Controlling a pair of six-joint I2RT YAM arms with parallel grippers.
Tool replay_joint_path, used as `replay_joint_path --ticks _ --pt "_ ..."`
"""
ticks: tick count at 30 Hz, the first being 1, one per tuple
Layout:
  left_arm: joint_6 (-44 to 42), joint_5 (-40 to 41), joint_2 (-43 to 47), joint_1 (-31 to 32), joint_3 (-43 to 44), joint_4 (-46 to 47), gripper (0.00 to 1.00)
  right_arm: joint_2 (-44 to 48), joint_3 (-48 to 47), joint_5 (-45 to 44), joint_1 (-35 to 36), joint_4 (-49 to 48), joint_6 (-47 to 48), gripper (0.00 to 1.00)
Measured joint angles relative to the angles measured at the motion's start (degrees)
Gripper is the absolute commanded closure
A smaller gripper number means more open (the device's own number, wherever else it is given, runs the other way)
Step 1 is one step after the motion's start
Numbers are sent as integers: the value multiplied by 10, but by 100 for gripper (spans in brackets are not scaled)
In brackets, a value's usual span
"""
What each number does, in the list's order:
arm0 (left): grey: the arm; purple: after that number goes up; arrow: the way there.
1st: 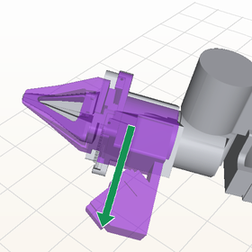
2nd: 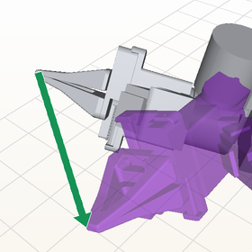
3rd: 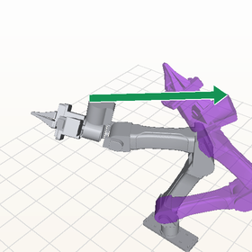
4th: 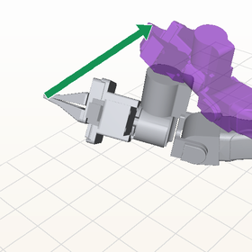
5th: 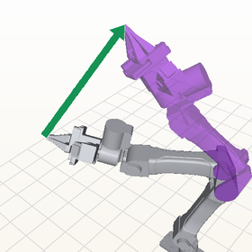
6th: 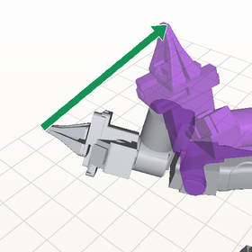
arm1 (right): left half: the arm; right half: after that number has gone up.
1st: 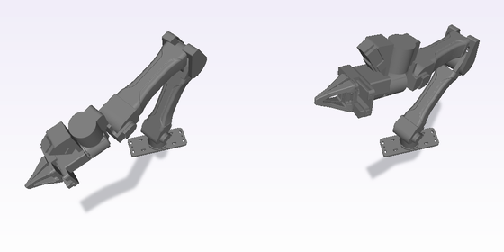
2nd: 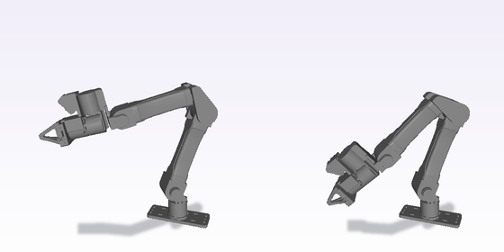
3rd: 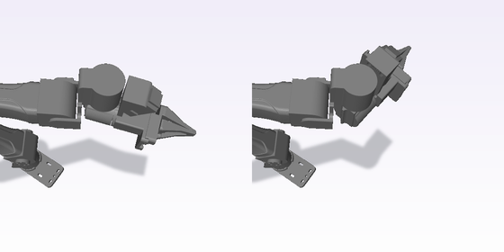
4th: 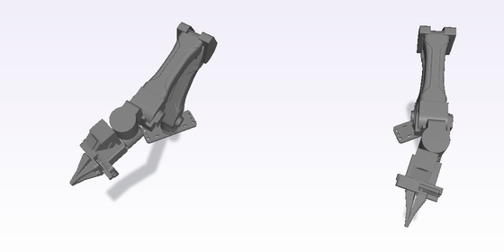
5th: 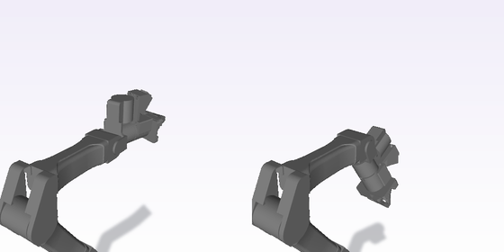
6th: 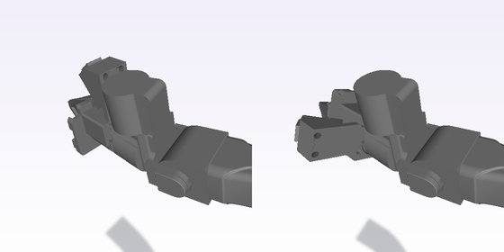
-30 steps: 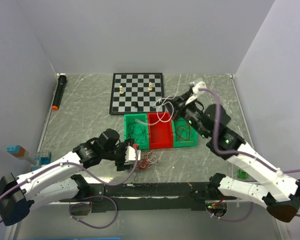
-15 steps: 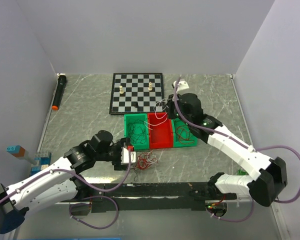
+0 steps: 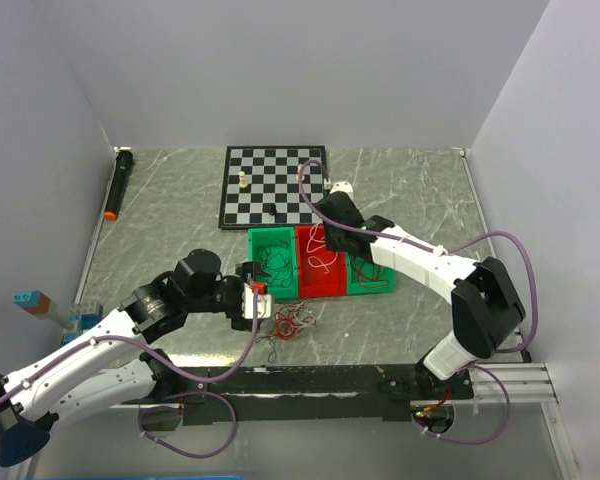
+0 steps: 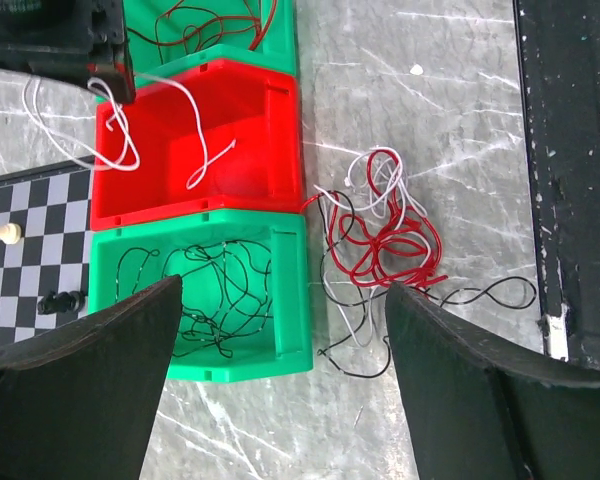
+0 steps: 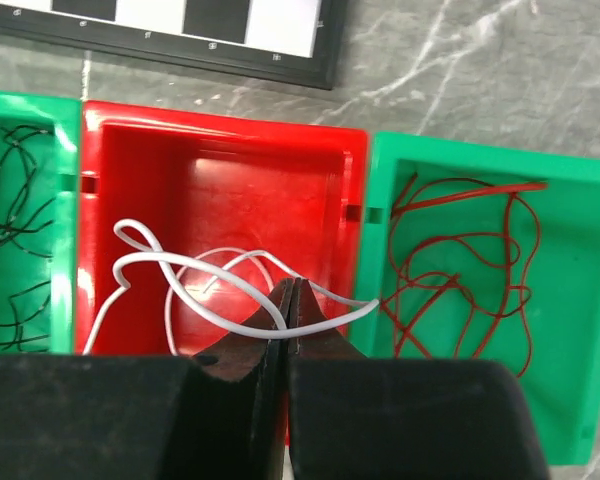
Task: Untangle the cables
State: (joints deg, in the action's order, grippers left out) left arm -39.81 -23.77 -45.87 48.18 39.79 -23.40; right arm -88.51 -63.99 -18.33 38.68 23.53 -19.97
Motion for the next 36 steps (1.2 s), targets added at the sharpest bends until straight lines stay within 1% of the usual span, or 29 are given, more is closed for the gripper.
replay_joint_path --ticks 1,4,5,9,13,15,18,22,26,30,33,36 --pt "0 -1 0 0 0 0 11 -5 -6 -3 4 6 -2 98" --pt "-1 -2 0 0 1 -1 9 -22 -35 -10 15 31 -21 75" --pt "-1 -3 0 0 1 -1 9 -30 -47 -11 19 36 -28 70" --pt "-3 -3 0 0 3 -1 9 -60 -68 -12 24 54 -54 59" --pt "-8 -3 0 0 5 -1 9 -66 -66 -11 26 77 -74 52" --pt "-11 -3 0 0 5 -1 9 -63 -63 -11 27 78 -81 50" --pt "-13 -3 0 0 5 0 9 -52 -57 -5 28 81 -87 50" --pt "-14 -3 0 0 5 0 9 3 -34 12 29 69 -85 50" --pt "-16 -3 0 0 0 2 9 116 40 70 37 10 -57 45" --pt "-30 2 0 0 -25 2 13 221 122 143 73 -49 -24 43" --pt "-54 9 -1 0 -49 0 14 258 169 186 114 -72 -9 43" --pt "-74 12 -10 0 -70 -1 17 258 212 208 142 -97 -7 43"
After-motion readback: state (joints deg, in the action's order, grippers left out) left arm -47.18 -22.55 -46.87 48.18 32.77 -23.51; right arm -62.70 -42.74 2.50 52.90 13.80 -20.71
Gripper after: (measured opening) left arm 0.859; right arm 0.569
